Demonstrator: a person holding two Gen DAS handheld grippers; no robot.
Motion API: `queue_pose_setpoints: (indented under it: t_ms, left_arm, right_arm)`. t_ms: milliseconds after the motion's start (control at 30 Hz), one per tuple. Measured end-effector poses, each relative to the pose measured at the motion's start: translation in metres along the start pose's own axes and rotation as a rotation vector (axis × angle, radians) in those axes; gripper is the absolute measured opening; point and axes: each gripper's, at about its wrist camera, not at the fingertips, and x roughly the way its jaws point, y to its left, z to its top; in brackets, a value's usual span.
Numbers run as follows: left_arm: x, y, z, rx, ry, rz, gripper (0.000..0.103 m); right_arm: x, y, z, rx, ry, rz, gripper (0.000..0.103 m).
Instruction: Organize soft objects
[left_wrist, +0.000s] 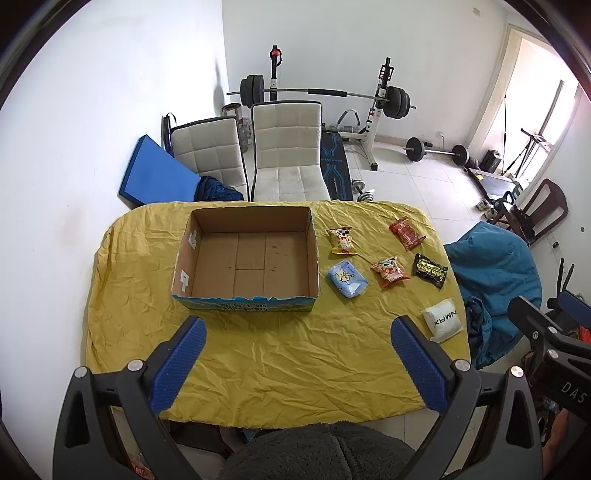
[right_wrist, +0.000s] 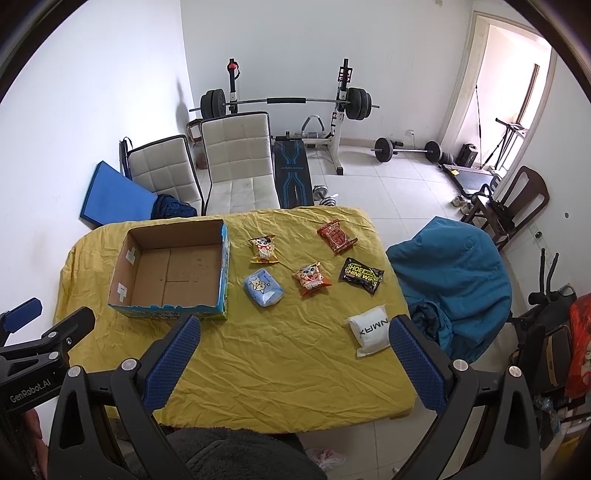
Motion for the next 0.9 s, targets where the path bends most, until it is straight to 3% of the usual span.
queue_pose_setpoints:
  t_ms: [600,767,900]
  left_arm:
    - [0.006,0.007,-0.001,0.006,0.013,-0.019,0.103]
    - [0.023,0.005,0.013,0.035,-0.003,-0.038,0.103]
    - [0.055,-0.003,0.034,0.077,0.008,-0.071,0.103]
  right_arm:
    - [0.001,0.008,0.002,-0.006,0.001,0.007,0.103]
    - [0.011,0.001,0.008,0.034,0.005,0.006,0.103]
    - [0.033,-0.027,0.022,0.108,0.010,-0.042,0.103]
